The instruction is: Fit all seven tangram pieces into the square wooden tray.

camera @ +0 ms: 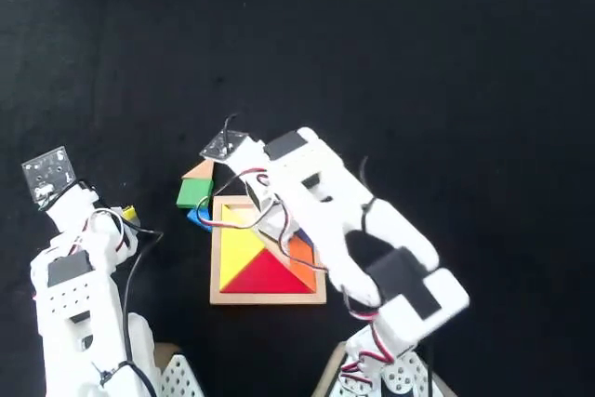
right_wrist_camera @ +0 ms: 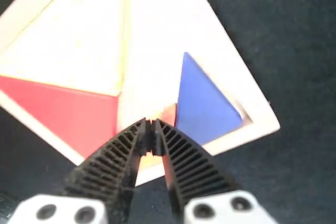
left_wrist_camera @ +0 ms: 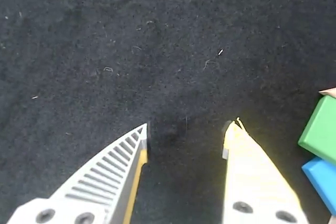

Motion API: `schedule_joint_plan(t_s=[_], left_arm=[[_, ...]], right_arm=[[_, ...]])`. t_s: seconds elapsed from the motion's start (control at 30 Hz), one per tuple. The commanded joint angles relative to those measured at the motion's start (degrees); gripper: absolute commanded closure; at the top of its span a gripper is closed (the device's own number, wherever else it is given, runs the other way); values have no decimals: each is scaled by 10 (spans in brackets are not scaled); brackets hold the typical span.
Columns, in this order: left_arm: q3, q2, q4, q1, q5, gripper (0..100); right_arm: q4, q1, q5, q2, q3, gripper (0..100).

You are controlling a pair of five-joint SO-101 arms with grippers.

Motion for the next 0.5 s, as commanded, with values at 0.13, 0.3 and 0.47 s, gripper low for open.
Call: schedule_joint_plan(t_s=[0.13,0.3,0.47], left_arm=[[0,-1,-10,6,5,769],[0,-1,-10,6,5,769],[0,-1,-10,6,5,769]], right_arm=[[-3,-6,6,29,-47,988],[-7,20,6,34,-44,988],[-4,59,8,29,-41,988]])
